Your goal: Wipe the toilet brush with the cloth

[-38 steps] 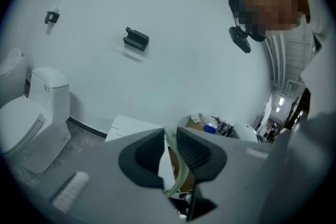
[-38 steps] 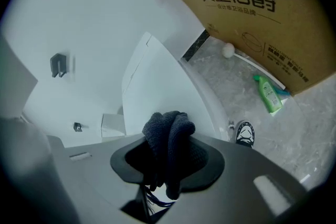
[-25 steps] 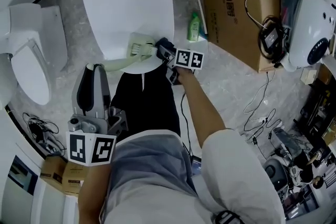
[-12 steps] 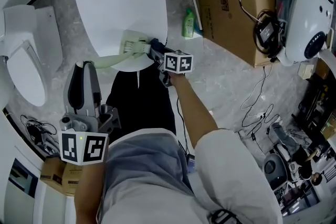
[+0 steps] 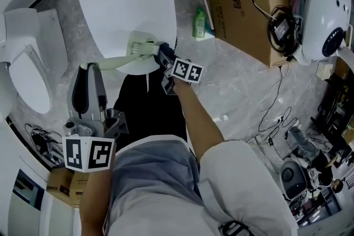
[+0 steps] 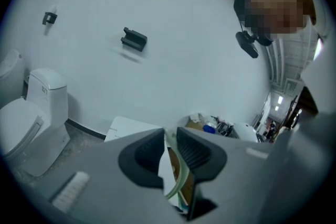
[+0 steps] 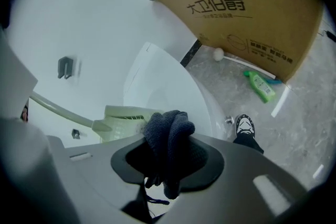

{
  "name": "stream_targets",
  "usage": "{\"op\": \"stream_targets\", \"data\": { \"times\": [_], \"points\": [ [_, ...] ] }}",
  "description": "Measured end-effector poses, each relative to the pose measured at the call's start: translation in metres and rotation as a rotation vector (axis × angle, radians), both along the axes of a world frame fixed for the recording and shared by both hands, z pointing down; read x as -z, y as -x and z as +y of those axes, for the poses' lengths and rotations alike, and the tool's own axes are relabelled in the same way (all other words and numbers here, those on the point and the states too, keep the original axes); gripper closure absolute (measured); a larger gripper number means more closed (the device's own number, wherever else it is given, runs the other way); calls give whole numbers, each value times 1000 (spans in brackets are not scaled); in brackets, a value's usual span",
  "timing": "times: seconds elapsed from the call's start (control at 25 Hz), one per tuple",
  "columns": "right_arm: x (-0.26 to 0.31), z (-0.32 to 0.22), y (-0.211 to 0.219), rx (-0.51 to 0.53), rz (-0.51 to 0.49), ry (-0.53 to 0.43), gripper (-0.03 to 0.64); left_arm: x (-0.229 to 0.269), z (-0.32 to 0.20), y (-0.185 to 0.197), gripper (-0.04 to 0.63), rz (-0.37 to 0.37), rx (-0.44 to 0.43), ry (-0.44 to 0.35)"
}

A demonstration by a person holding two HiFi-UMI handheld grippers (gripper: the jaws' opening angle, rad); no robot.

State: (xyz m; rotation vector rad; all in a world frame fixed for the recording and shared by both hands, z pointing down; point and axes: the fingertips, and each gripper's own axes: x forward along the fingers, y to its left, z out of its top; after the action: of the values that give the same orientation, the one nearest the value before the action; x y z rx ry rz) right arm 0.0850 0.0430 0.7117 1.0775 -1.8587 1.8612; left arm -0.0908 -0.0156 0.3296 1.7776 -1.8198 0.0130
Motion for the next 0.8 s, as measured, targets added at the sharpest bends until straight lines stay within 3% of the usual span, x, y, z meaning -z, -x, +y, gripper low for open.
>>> {"op": "stream_targets", "data": {
  "times": [0.2, 0.52, 0.8],
  "points": [
    [-1, 9, -1, -141, -6, 31, 509, 0, 0, 0, 595, -6, -11, -7],
    [1, 24, 1, -270, 16, 46, 509, 1, 2, -1, 595, -13, -33, -18],
    [1, 43, 25, -273, 30, 52, 509, 1, 0, -2, 595, -11, -65, -26]
  ]
}}
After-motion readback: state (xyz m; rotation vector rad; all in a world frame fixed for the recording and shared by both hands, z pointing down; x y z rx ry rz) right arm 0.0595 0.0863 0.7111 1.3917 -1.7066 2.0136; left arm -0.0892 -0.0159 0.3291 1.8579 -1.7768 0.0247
